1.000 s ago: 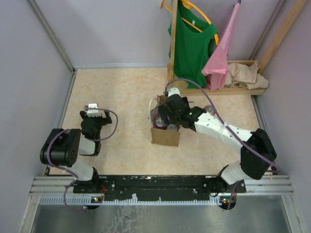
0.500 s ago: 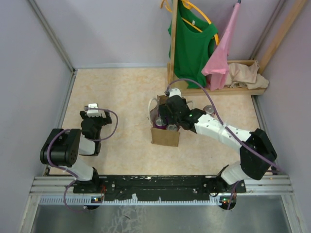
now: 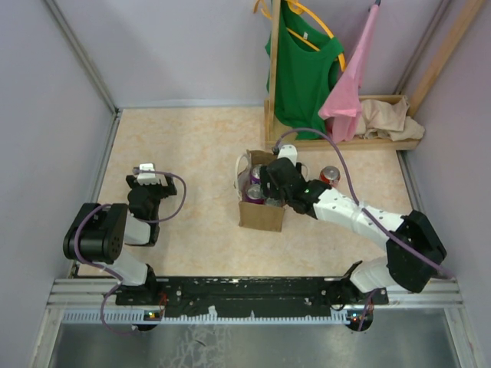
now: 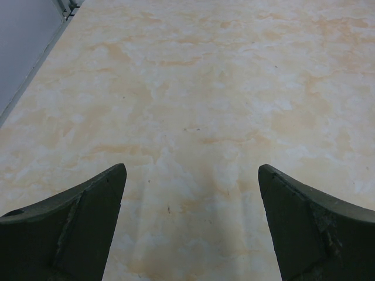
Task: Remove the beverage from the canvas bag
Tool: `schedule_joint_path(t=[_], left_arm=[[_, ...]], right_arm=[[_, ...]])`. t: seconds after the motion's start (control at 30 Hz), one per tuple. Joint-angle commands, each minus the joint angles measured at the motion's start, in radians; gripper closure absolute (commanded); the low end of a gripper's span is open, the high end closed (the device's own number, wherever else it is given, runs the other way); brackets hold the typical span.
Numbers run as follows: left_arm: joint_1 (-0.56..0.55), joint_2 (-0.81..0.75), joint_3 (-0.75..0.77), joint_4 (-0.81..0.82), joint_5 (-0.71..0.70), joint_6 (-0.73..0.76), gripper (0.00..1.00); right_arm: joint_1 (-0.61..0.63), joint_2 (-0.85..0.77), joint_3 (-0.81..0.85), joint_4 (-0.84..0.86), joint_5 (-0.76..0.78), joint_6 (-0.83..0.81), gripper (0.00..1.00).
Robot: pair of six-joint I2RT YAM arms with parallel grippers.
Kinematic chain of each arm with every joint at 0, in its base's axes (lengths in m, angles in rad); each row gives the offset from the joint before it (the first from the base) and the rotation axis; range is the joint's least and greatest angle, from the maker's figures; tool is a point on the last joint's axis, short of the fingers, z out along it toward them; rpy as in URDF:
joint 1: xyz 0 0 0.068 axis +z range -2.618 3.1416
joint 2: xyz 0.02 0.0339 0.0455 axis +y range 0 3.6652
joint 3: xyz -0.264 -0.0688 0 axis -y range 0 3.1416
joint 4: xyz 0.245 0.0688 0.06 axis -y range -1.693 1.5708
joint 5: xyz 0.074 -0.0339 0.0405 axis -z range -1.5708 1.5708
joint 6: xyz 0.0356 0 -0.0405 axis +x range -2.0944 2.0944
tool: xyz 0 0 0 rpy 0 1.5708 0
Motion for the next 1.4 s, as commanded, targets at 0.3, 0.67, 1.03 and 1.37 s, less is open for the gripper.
schedule_joint_path(t=[0.3,0.67,1.03,1.37], left_arm=[[-0.006,0.011,0.013,0.019,0.006,0.005,0.0],[-0.006,0.012,0.013,0.02,0.006,0.006,0.0],[-0.006,0.012,0.013,0.019,0.005,0.005,0.0],[-0.006,0.013,0.013,0.019,0.005,0.005,0.0]], right_arm=[[-0.005,0.088,0.036,-0.087,0.038,0.042,0.25],[-0.005,0.143,0.052,-0.157,0.068,0.086,0.29],[-0.005,0.022,0.026,-0.163,0.068,0.089,0.23],[-0.004,0.047,0.084,-0.254,0.106,0.081,0.2]])
